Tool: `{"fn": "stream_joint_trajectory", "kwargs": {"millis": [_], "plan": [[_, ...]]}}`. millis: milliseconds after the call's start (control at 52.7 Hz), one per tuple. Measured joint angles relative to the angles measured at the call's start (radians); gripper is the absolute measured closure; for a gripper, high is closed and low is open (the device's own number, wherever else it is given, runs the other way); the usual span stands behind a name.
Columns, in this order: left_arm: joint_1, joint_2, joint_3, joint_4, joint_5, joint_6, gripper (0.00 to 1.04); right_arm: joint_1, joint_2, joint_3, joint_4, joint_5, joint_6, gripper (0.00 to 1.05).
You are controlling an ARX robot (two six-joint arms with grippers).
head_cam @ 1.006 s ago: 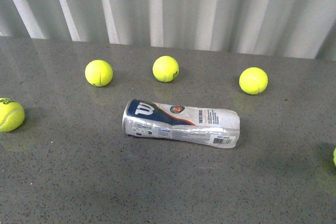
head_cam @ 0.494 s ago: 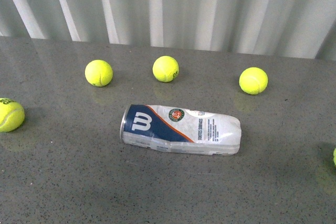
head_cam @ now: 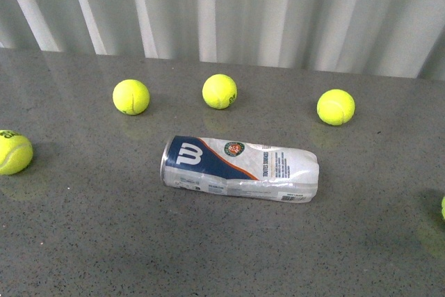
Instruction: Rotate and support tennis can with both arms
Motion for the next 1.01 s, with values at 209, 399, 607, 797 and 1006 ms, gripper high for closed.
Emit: {"fn": "stream_joint_trajectory", "kwargs": {"millis": [209, 399, 607, 797, 1006], "plan": [[0.000, 0.000, 0.000, 0.000, 0.000, 0.000, 0.07, 0.000, 0.000, 0.000, 0.000, 0.000, 0.000, 0.71], [0.000, 0.000, 0.000, 0.000, 0.000, 0.000, 0.07, 0.000, 0.000, 0.000, 0.000, 0.000, 0.000, 0.28], [0.000, 0.000, 0.000, 0.000, 0.000, 0.000, 0.07, 0.000, 0.000, 0.000, 0.000, 0.000, 0.000, 0.08], [0.000, 0.000, 0.000, 0.000, 0.000, 0.000, 0.07, 0.000, 0.000, 0.000, 0.000, 0.000, 0.000, 0.07], [0.000, 0.000, 0.000, 0.000, 0.000, 0.000, 0.07, 0.000, 0.000, 0.000, -0.001, 0.000, 0.000, 0.07]]}}
